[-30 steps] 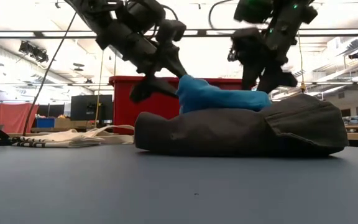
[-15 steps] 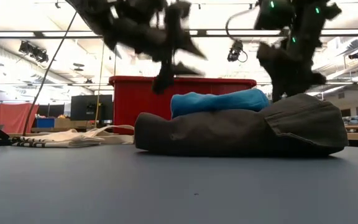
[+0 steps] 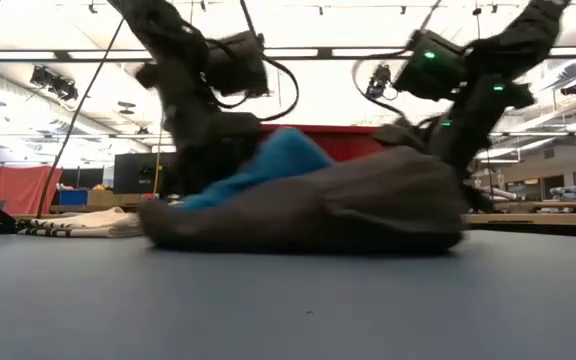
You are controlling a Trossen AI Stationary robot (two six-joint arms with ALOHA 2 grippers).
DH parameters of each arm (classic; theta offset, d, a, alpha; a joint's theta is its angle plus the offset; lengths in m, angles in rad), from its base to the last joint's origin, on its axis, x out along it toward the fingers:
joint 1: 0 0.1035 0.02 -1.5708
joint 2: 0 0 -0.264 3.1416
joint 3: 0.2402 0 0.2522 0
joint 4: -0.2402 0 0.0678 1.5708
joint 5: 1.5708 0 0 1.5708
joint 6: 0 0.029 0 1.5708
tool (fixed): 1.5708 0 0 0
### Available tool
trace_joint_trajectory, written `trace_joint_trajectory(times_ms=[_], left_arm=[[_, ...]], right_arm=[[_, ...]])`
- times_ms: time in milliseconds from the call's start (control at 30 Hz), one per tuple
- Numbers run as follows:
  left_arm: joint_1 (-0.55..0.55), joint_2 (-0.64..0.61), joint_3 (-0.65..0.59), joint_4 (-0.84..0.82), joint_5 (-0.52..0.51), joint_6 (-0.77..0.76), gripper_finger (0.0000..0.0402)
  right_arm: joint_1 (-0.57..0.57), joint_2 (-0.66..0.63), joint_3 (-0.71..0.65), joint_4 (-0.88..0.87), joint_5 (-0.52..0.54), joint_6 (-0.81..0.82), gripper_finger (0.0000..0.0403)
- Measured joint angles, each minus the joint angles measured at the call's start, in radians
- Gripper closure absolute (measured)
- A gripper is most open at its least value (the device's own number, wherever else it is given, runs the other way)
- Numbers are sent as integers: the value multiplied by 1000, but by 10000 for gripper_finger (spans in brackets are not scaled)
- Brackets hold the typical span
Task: Fold laundry
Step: Move the folded shorts to the bottom left of the table
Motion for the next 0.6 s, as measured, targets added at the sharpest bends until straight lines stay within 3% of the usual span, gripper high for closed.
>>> trace_joint_trajectory(times_ms=[267,400,600], left_arm=[[-158,-328,-5,-208,-23,-234,299],[-251,-467,-6,-275,-93,-364,299],[-319,-545,-6,-441,-176,-434,299]], right_arm=[[79,326,357,71,-80,-144,283],[104,501,579,100,-138,-216,283],[144,755,940,95,-241,-279,283]])
